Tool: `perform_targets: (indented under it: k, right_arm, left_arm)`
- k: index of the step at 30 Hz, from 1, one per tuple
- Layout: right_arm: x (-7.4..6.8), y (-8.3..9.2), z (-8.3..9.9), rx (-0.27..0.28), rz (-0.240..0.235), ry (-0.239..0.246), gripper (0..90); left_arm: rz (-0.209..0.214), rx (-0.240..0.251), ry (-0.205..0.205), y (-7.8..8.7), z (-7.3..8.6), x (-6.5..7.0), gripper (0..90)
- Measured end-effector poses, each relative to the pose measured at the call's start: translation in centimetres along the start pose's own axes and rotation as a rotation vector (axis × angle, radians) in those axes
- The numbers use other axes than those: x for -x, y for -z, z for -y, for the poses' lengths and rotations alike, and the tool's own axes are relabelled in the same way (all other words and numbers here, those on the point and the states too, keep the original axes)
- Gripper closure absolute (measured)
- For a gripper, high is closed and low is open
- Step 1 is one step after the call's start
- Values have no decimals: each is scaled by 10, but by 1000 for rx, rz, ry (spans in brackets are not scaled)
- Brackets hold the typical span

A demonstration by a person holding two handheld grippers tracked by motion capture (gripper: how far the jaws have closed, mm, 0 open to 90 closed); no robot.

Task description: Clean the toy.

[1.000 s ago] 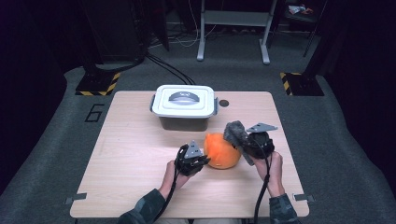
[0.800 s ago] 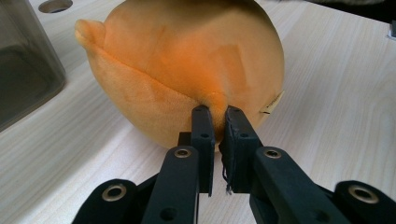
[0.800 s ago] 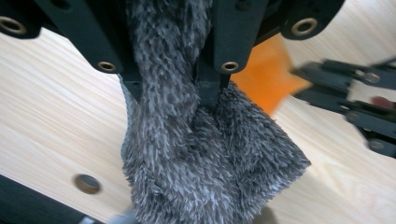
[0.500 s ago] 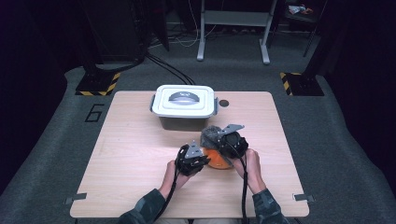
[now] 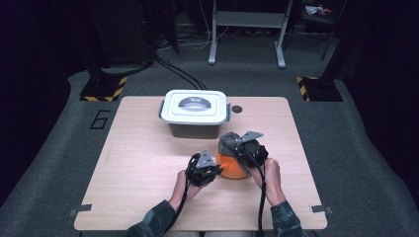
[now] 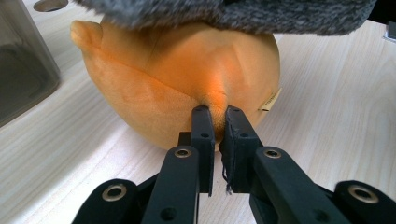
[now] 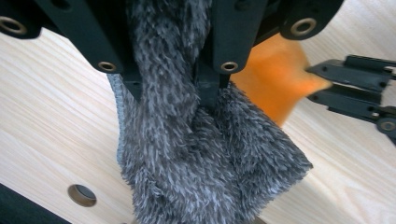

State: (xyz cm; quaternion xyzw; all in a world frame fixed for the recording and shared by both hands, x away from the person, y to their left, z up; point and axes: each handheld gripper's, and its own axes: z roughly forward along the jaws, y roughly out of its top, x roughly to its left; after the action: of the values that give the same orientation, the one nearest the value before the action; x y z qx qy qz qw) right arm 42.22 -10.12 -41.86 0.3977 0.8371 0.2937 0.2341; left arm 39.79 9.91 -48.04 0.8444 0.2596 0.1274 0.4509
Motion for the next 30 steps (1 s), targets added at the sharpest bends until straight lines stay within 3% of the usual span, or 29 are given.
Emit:
perform_targets:
  k: [11,21,24,30]
  right_arm:
    - [25,2,18,-12,36,-106,735]
    - [56,-10,47,-40,42,-219,736]
    - [63,-18,57,-74,40,-250,736]
    - [76,-40,82,-119,-19,-334,736]
  left_arm:
    - [4,-4,8,0,0,-1,838]
    - [3,2,10,-1,0,0,838]
    - [2,-5,11,-1,0,0,838]
    - [1,-2,14,-1,1,-2,838]
